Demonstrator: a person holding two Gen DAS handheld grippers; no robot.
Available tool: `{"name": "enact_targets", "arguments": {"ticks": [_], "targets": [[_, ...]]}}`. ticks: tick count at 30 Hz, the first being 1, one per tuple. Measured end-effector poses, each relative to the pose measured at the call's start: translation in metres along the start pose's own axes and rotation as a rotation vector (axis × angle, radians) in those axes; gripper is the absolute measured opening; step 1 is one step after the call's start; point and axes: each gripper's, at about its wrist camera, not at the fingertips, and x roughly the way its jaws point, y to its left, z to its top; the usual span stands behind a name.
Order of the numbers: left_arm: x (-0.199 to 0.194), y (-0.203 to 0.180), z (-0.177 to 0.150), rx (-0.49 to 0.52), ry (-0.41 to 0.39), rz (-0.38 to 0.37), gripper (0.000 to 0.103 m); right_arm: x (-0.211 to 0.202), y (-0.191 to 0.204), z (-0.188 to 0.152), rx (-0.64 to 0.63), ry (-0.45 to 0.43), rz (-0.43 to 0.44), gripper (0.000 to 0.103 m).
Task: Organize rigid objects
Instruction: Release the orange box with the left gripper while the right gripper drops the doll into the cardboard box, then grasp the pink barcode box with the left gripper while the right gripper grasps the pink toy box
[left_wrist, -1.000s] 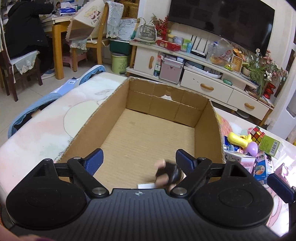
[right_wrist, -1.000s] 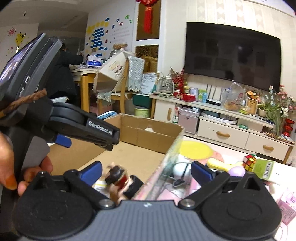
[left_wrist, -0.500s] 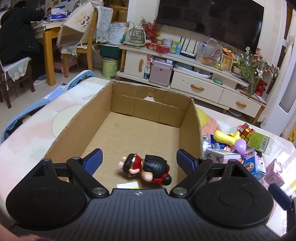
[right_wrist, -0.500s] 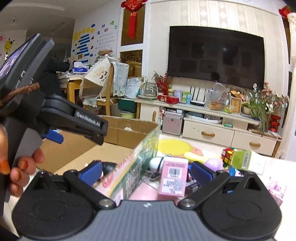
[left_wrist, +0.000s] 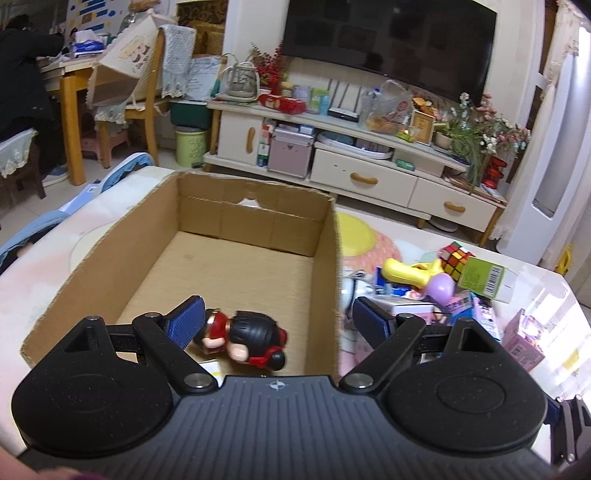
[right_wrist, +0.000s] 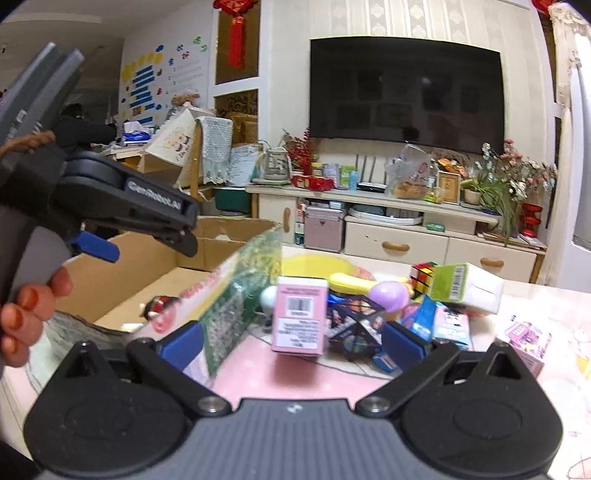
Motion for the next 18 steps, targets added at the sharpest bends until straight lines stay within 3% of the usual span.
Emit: {"name": "enact_targets", "arguments": {"ticks": [10,18], "targets": [[-0.012,-0.009,-0.007,0.086,-0.046,-0.073,0.103,0.001,-0.042,-0.008,0.047,0.016,-0.101,0.102],[-0.016,-0.025,-0.02,0.153,-0.07,-0.11,0.103,0.004,-0.094,-0.014,0.12,0.026,-0.256,0.102]]}}
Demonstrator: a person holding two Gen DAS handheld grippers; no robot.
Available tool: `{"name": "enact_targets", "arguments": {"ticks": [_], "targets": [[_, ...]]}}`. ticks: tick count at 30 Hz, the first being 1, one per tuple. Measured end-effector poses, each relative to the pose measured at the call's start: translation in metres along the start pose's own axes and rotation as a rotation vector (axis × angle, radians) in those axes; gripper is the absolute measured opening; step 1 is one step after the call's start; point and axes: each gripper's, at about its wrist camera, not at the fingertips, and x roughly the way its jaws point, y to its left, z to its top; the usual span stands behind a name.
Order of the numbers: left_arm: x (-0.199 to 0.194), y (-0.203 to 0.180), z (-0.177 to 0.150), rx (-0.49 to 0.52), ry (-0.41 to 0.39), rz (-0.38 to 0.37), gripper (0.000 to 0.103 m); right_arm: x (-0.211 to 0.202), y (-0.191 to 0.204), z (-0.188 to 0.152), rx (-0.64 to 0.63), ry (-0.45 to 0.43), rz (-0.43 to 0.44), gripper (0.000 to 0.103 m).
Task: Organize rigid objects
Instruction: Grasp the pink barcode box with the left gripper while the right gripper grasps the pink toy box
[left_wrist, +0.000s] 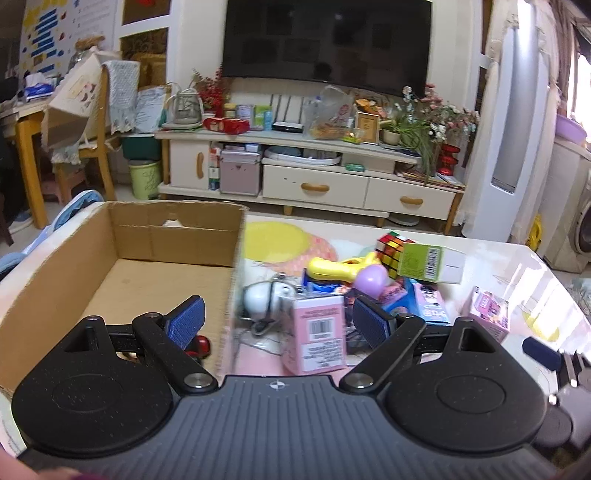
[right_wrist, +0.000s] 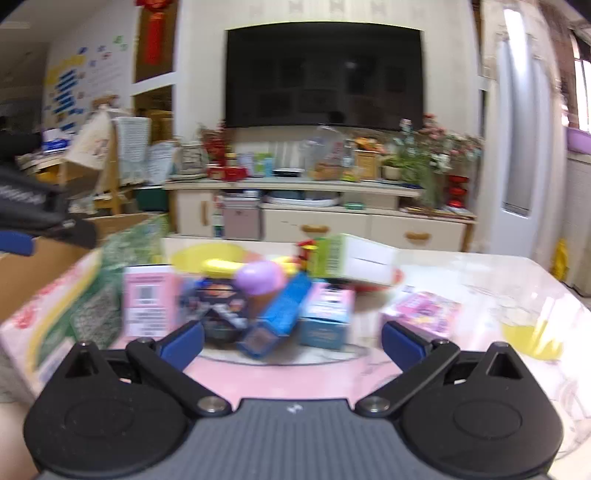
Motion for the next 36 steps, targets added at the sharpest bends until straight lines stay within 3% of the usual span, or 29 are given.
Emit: {"name": "enact_targets", "arguments": {"ticks": [8,11,36], "targets": [[0.005,-0.016,-0.012,0.037,0.005,-0.015,0.103,0.026,-0.049,-0.005,0.069,0.025,-0.174,0.102],[0.01,-0.024,-0.016,0.046,0.011,-0.003,0.103,0.04,-0.064,-0.006,0.117,0.043,-0.193,0.102],[0.061,-0.039,-0.018,-0.022,0.065,0.177,0.103,0.113,-0.084,-0.004,0.207,0.146,-0.141,0.102]]}}
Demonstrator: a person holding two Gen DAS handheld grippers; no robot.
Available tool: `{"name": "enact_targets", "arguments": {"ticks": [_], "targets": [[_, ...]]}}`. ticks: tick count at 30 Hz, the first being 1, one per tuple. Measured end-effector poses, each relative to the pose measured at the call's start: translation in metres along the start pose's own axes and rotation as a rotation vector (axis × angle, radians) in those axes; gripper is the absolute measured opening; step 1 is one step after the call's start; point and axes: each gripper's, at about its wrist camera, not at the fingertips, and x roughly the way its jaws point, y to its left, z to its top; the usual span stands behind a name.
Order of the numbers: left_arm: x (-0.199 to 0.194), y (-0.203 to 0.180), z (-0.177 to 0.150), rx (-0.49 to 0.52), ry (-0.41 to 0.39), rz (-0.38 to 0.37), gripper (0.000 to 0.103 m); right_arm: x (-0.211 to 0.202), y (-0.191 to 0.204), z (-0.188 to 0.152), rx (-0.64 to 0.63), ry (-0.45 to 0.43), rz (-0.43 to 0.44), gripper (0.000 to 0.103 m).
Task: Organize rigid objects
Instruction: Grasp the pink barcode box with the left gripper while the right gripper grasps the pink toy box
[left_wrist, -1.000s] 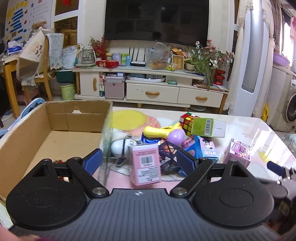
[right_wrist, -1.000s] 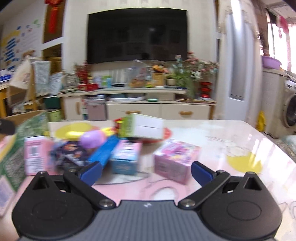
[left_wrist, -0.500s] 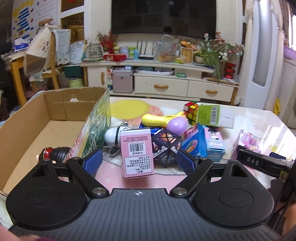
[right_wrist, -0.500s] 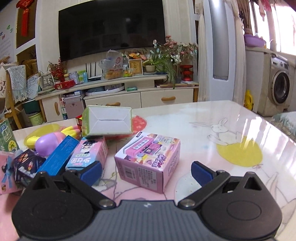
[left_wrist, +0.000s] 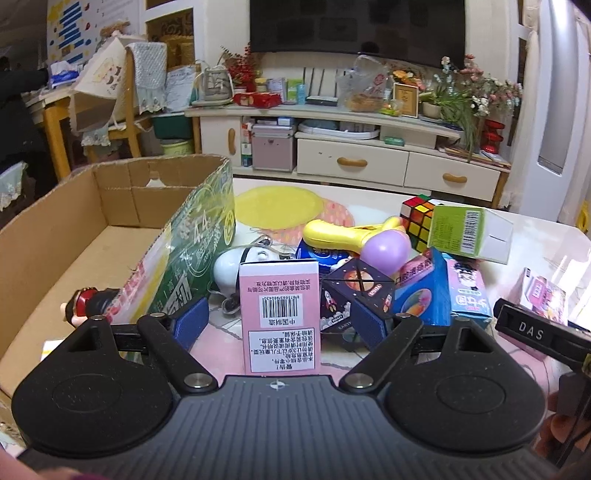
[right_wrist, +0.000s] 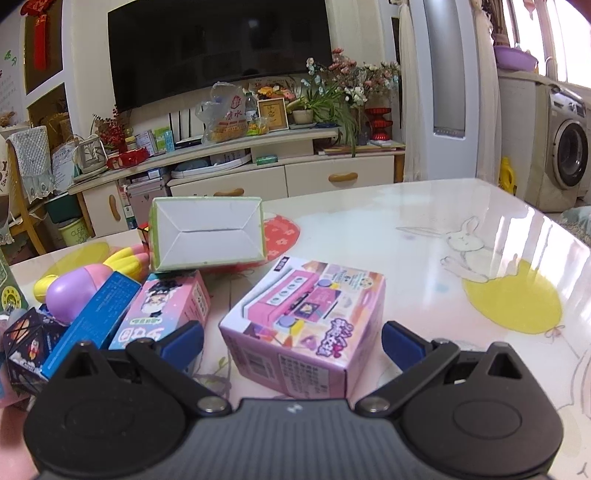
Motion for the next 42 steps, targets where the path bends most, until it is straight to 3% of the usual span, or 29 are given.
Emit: {"name": "enact_targets", "arguments": {"ticks": [8,16,19,42], "targets": [[0.011,0.005,0.006,-0.038,0.022,0.009,0.094,0.01,-0.005,0.003,0.028,0.036,-0.001,0.102],[0.023,0.016,0.008,-0.089,0.079,0.008,0.071,0.011,-0.005,0.004,0.023,0.045,-0.015,0.1],[0.027,0.019,0.007,-0.115,0.101,-0.003,0.06,0.01,-0.005,0.005,0.016,0.037,-0.021,0.09],[0.007,0.017,-0.008,-0.086,0.107,-0.054,0.058,-0.015,-0.003,-0.011,-0.024,0.032,0.002,0.085]]}}
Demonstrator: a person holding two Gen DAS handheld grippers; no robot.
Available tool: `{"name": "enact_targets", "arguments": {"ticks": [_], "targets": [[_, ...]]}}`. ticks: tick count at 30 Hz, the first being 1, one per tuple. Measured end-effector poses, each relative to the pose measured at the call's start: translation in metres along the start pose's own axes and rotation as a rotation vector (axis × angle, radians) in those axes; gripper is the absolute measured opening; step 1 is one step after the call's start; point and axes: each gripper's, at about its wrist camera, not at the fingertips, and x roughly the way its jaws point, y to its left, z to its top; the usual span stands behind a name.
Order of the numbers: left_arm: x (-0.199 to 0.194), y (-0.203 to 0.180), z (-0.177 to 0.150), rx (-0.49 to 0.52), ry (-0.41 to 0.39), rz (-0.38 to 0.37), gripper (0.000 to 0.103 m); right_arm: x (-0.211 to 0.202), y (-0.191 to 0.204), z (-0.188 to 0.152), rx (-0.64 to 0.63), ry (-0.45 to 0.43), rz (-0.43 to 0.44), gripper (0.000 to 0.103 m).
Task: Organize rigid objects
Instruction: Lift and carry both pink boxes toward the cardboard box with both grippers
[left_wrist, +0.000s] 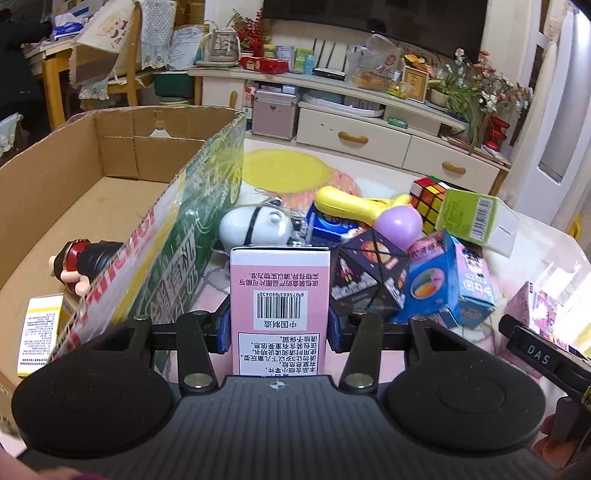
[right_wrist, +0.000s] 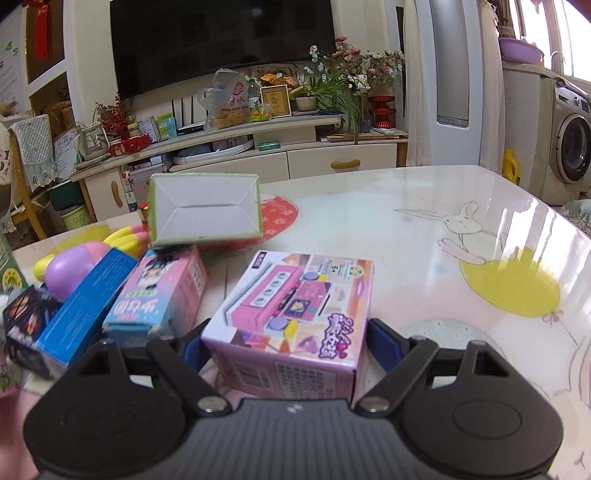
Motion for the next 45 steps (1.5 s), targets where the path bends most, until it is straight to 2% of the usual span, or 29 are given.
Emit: {"name": "enact_targets", "arguments": {"ticks": [9,24,29,41,45], "targets": [[-0.012,-0.006,-0.014,0.044,-0.002,-0.048,0.058,-0.022,0.011,-0.018,-0.04,-0.003,0.013,0.085],[-0.023,0.001,-0.023,0.05,0.012,-0.107,0.058,-0.058,0.033,-0.047,-0.102,0.003,0.08,0.085],[-0.027,0.008,-0.023,0.028,0.023,-0.131,0.057,-0.07,0.043,-0.049,-0.137,-0.003,0.096,0.082],[-0.05,0.019,-0.016,0.01,-0.014,-0.193,0.057,-0.098,0.066,-0.05,-0.23,-0.047,0.106,0.079],[-0.057,0.019,-0.01,0.017,-0.033,-0.206,0.057,-0.107,0.07,-0.045,-0.221,-0.059,0.123,0.079]]}}
